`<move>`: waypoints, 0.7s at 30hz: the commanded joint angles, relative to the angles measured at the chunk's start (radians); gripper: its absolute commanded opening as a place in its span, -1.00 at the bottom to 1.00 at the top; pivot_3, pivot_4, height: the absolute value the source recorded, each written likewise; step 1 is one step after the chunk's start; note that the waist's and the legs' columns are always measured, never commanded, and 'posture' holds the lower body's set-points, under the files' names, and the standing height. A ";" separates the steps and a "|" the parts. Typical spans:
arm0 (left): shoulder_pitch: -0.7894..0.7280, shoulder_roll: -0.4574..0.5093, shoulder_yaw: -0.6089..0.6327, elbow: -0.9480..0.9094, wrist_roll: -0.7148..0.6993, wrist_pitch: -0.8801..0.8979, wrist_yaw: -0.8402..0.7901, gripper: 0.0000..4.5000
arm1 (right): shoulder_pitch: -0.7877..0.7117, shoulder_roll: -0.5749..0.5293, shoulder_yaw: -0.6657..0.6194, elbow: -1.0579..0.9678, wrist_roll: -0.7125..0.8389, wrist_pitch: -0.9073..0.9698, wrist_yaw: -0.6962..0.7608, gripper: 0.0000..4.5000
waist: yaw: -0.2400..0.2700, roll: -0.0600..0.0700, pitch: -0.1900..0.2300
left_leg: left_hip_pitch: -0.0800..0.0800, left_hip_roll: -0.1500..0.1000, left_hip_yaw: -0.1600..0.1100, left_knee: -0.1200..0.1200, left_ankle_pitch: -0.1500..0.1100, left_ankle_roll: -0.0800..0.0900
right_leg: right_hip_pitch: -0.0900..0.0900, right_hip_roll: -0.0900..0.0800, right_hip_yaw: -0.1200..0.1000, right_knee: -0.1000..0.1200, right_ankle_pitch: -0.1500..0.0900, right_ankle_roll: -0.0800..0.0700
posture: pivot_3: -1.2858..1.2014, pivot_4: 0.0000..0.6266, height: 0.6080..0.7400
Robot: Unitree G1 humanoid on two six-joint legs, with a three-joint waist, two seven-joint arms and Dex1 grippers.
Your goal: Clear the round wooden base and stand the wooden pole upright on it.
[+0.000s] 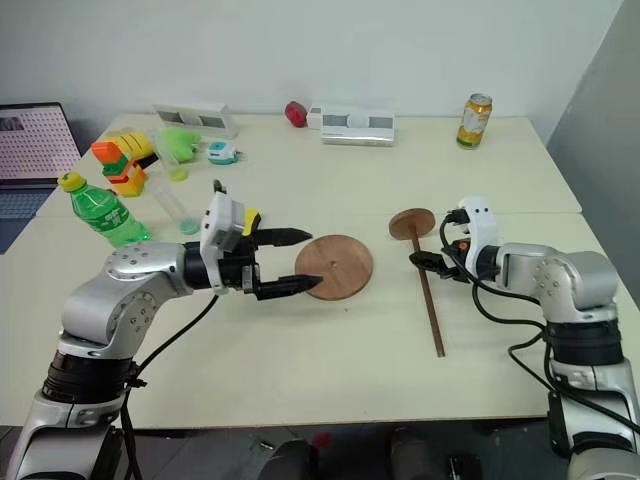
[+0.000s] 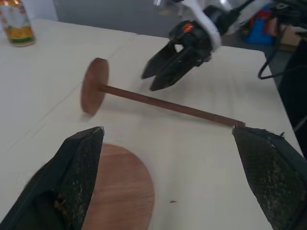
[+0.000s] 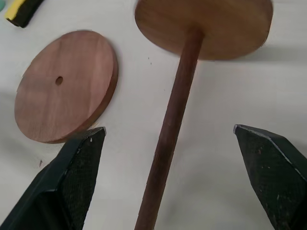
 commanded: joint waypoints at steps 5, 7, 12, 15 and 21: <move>0.044 0.013 -0.024 -0.045 -0.002 -0.032 -0.053 0.99 | -0.278 0.021 0.086 0.391 -0.093 0.037 0.161 1.00 | -0.002 0.001 0.001 | -0.001 0.000 0.001 0.000 0.000 0.000 | -0.002 -0.001 0.001 0.000 0.000 0.000 | 0.03 -0.52 1.00; 0.054 0.017 -0.021 -0.042 0.001 -0.039 -0.059 0.99 | -0.325 0.026 0.124 0.444 -0.120 0.031 0.211 1.00 | -0.003 0.001 0.001 | -0.001 0.000 0.001 0.000 0.000 0.000 | -0.002 -0.001 0.000 0.000 0.000 0.000 | 0.03 -0.52 1.00; 0.083 0.013 -0.027 -0.066 0.000 -0.044 -0.048 0.99 | -0.399 0.019 0.324 0.552 -0.247 -0.059 0.406 1.00 | -0.005 0.001 0.001 | -0.001 0.000 0.001 0.000 0.000 0.001 | -0.002 -0.001 0.000 -0.001 0.000 0.000 | 0.03 -0.52 1.00; 0.101 0.010 -0.029 -0.087 -0.002 -0.041 -0.039 0.99 | -0.431 0.024 0.394 0.610 -0.309 -0.100 0.486 1.00 | -0.006 0.002 0.001 | -0.001 0.000 0.001 0.000 0.000 0.001 | -0.002 -0.001 0.000 -0.001 0.000 0.000 | 0.03 -0.52 1.00; 0.161 -0.002 -0.020 -0.138 -0.006 -0.036 0.007 1.00 | -0.484 0.063 0.432 0.735 -0.401 -0.169 0.587 0.75 | -0.012 0.002 0.001 | -0.001 0.000 0.000 0.000 0.000 0.001 | -0.002 -0.001 0.000 0.000 0.000 0.000 | 0.03 -0.52 1.00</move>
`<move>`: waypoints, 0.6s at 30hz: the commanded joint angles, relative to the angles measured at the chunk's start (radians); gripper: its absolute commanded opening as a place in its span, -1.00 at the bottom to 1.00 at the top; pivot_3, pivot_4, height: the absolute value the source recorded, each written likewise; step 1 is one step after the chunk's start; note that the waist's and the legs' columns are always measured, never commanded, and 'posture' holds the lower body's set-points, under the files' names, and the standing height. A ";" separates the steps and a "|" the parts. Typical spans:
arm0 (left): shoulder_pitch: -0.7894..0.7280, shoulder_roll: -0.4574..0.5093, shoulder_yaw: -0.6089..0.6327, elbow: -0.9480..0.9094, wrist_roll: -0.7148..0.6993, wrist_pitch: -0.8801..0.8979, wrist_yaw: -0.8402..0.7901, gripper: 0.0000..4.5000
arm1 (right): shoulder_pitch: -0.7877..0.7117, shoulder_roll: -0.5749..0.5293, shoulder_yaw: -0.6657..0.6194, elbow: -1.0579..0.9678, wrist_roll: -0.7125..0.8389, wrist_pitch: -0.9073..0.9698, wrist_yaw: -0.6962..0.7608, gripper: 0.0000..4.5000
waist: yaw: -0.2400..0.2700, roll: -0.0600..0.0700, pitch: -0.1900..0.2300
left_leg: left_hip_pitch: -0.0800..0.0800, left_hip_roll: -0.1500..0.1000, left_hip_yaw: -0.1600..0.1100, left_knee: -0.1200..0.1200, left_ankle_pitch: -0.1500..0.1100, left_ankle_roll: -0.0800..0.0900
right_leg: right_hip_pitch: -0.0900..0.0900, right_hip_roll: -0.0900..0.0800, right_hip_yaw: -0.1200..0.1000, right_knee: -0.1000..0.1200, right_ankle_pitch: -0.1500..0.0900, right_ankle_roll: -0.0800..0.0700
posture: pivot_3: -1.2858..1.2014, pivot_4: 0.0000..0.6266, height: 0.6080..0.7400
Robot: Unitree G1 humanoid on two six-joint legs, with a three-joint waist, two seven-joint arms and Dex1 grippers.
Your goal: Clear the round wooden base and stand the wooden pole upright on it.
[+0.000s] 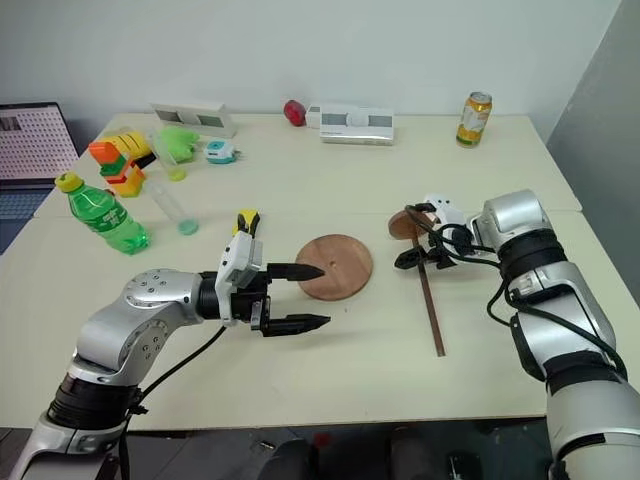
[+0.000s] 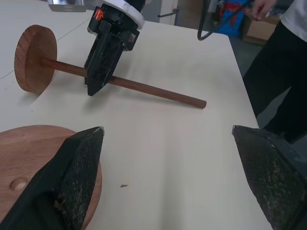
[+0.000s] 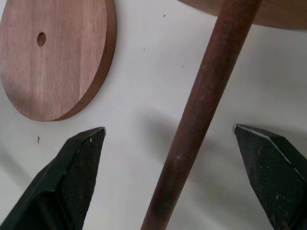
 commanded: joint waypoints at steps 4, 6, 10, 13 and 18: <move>0.045 -0.005 0.022 -0.076 -0.012 -0.008 0.041 1.00 | -0.058 0.034 -0.005 0.124 -0.097 -0.090 0.072 0.35 | -0.004 0.000 0.000 | 0.000 0.000 0.000 0.000 0.000 0.000 | 0.000 0.000 0.000 0.000 0.000 0.000 | 0.03 -0.52 1.00; 0.048 -0.003 0.022 -0.081 -0.013 -0.007 0.044 1.00 | -0.068 0.042 -0.012 0.148 -0.115 -0.104 0.085 0.21 | -0.004 0.000 0.000 | 0.000 0.000 0.000 0.000 0.000 0.000 | 0.000 0.000 0.000 0.001 0.000 0.000 | 0.03 -0.52 1.00; 0.047 0.002 0.020 -0.079 -0.014 -0.008 0.042 1.00 | -0.084 0.055 -0.030 0.183 -0.144 -0.127 0.101 -0.23 | -0.005 0.000 0.000 | 0.000 0.000 0.000 0.000 0.000 0.000 | 0.000 0.000 0.000 0.001 0.000 0.000 | 0.03 -0.52 1.00; 0.040 0.005 0.019 -0.070 -0.013 -0.009 0.035 1.00 | -0.095 0.060 -0.046 0.199 -0.160 -0.133 0.114 -0.55 | -0.005 0.000 0.000 | 0.000 0.000 0.000 0.000 0.000 0.000 | 0.000 0.000 0.000 0.001 0.000 0.000 | 0.03 -0.52 1.00; 0.038 0.020 0.015 -0.055 -0.004 -0.024 0.010 1.00 | -0.124 0.061 -0.116 0.223 -0.152 -0.101 0.090 -0.88 | -0.005 0.001 0.000 | 0.000 0.000 0.000 0.000 0.000 0.000 | -0.001 0.000 0.000 0.001 0.000 0.000 | 0.03 -0.52 1.00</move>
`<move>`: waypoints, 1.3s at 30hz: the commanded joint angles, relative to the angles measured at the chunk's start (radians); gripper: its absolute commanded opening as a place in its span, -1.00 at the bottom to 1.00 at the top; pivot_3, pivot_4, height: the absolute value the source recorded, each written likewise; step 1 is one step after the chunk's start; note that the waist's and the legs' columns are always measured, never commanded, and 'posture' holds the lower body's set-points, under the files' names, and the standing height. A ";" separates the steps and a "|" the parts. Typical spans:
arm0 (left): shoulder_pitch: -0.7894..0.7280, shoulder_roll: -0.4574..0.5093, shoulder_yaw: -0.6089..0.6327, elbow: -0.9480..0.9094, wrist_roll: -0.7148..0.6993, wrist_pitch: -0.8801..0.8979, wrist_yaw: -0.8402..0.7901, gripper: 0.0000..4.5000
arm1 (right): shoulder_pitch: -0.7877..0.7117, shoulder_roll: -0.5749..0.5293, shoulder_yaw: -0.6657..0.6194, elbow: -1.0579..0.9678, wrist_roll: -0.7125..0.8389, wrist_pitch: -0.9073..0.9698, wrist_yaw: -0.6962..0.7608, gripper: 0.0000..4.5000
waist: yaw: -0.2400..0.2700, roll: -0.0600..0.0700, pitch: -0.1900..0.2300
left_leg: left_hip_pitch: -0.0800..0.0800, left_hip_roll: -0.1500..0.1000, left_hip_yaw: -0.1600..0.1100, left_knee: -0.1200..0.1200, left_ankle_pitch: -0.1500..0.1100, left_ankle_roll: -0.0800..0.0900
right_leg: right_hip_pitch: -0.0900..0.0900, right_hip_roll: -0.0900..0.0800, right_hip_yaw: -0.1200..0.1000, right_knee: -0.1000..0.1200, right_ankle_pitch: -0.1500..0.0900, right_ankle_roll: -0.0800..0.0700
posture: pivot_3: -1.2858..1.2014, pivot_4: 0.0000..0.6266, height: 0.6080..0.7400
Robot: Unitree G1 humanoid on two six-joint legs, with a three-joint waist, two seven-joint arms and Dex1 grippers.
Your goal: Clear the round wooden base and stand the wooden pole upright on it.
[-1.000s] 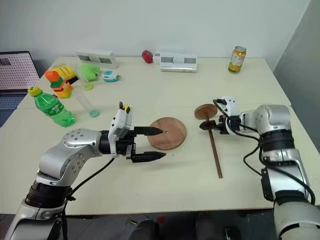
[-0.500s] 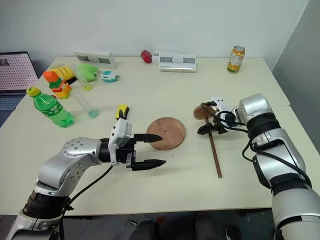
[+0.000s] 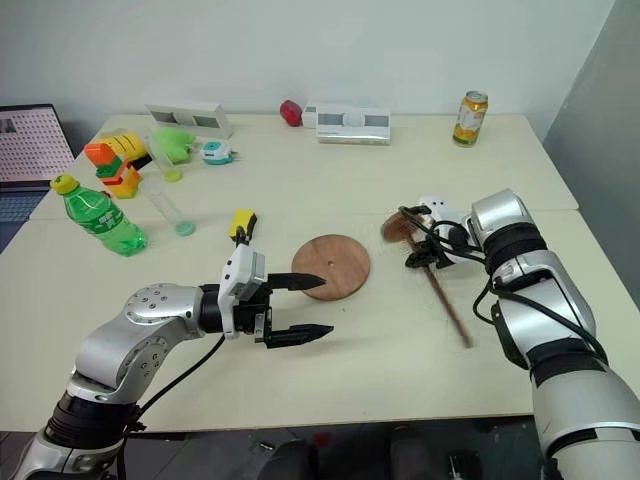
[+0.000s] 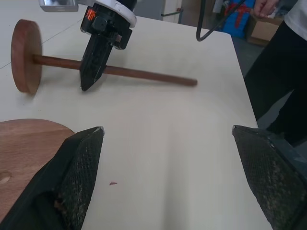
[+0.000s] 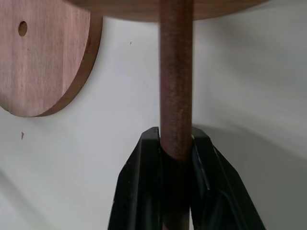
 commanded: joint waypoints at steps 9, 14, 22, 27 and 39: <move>0.115 -0.036 0.092 -0.017 0.025 -0.118 0.059 1.00 | 0.053 0.064 -0.313 -0.553 0.157 -0.066 -0.094 -0.88 | -0.002 0.001 0.001 | -0.001 0.000 0.001 0.000 0.000 0.000 | -0.002 0.000 0.001 0.001 0.000 0.000 | 0.03 -0.52 1.00; 0.329 -0.158 0.140 -0.070 0.113 -0.289 0.216 1.00 | 0.209 0.294 -0.442 -0.923 0.196 -0.283 -0.360 -0.88 | -0.015 0.002 0.000 | -0.007 0.004 0.001 0.001 0.000 0.000 | -0.010 -0.002 0.004 0.006 0.000 0.000 | 0.03 -0.52 1.00; 0.533 -0.315 0.129 -0.065 0.315 -0.580 0.414 1.00 | 0.320 0.637 -0.335 -0.783 -0.014 -0.947 -0.707 -0.88 | 0.012 0.001 -0.001 | -0.006 0.000 0.002 0.003 0.000 -0.001 | -0.010 -0.005 0.004 0.008 0.001 0.001 | 0.03 -0.52 1.00; 0.528 -0.334 0.116 -0.061 0.293 -0.546 0.447 1.00 | 0.352 0.654 -0.286 -0.679 -0.017 -1.042 -0.733 -0.88 | 0.024 0.000 -0.002 | -0.006 -0.001 0.002 0.002 0.001 -0.002 | -0.009 -0.005 0.003 0.008 0.001 0.001 | 0.03 -0.52 1.00; 0.502 -0.325 0.127 -0.088 0.238 -0.474 0.468 1.00 | 0.485 0.614 -0.226 -0.817 0.021 -0.919 -0.726 -0.88 | 0.019 0.000 -0.002 | -0.006 0.001 0.001 0.001 0.001 -0.001 | -0.010 -0.001 0.003 0.008 0.000 0.000 | 0.03 -0.52 1.00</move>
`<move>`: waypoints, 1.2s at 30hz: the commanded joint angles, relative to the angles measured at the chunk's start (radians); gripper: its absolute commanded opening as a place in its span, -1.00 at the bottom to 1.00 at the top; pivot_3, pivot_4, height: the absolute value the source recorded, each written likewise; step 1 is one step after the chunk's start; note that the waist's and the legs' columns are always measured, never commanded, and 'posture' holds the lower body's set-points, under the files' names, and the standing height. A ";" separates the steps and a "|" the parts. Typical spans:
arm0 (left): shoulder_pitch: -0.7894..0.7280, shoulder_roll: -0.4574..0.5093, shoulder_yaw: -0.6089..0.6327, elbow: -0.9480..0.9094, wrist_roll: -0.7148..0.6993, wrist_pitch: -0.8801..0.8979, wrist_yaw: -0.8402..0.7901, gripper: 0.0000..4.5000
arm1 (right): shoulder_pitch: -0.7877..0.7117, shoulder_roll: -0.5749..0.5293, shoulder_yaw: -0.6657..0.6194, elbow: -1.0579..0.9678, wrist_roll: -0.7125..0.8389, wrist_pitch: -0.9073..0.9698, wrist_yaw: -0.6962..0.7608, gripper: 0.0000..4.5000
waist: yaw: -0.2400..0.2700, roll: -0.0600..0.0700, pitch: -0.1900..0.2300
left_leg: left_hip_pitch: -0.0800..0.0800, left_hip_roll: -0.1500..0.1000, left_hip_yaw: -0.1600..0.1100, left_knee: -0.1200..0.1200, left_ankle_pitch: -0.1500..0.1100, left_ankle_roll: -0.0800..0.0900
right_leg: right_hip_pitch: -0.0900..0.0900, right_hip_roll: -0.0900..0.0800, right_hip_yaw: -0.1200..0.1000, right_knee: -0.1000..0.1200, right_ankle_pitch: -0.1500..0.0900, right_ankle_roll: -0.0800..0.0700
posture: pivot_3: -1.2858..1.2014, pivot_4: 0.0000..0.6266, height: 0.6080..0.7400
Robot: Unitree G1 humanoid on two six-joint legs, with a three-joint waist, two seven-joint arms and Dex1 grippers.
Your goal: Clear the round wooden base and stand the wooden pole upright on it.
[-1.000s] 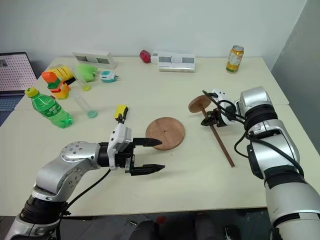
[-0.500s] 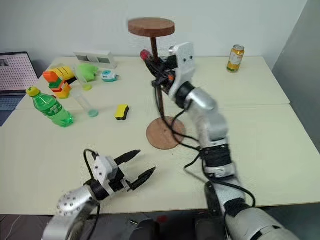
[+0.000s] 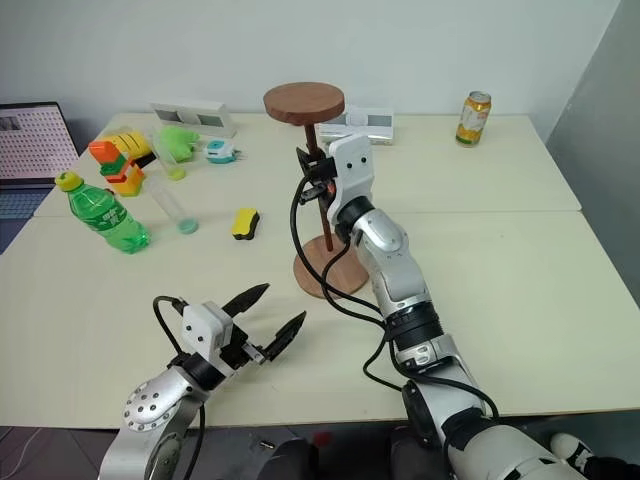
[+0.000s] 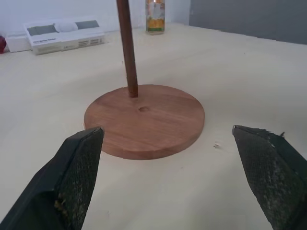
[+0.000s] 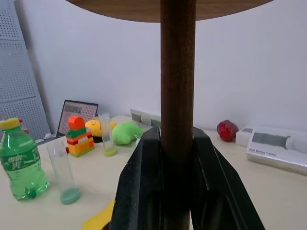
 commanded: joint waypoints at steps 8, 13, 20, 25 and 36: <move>-0.012 0.010 -0.012 -0.038 -0.016 0.013 0.004 1.00 | 0.053 0.015 0.039 -0.062 -0.009 0.008 -0.012 -0.88 | 0.000 0.000 0.000 | 0.001 0.000 0.000 0.000 0.000 0.000 | 0.000 0.000 0.000 0.000 0.000 0.000 | 0.03 -0.52 1.00; -0.017 0.010 -0.014 -0.036 -0.018 0.018 0.004 1.00 | 0.040 0.017 0.040 0.013 -0.043 -0.078 -0.025 -0.88 | 0.000 0.000 0.000 | 0.001 0.000 0.000 0.000 0.000 0.000 | 0.001 0.000 0.000 0.000 0.000 0.000 | 0.03 -0.52 1.00; -0.013 0.003 -0.024 -0.047 -0.014 0.021 0.012 1.00 | 0.039 0.008 0.052 0.052 -0.063 -0.144 -0.026 -0.88 | 0.000 0.000 0.000 | 0.002 0.000 0.000 0.000 0.000 0.000 | 0.002 0.000 0.000 0.000 0.000 0.000 | 0.03 -0.52 1.00; -0.006 0.005 -0.023 -0.048 -0.012 0.019 0.023 1.00 | 0.122 -0.003 0.099 0.031 -0.073 -0.101 0.010 -0.88 | 0.001 0.000 0.000 | 0.006 0.000 0.000 -0.001 0.000 0.000 | 0.005 0.000 0.001 -0.001 0.000 0.000 | 0.03 -0.52 1.00; -0.062 -0.003 -0.003 -0.016 -0.020 0.063 0.082 1.00 | 0.172 -0.049 0.160 -0.044 -0.104 0.315 0.030 -0.88 | 0.000 0.000 -0.015 | 0.038 0.001 0.001 -0.017 0.000 0.001 | 0.036 0.001 0.001 -0.015 -0.001 -0.001 | 0.03 -0.52 1.00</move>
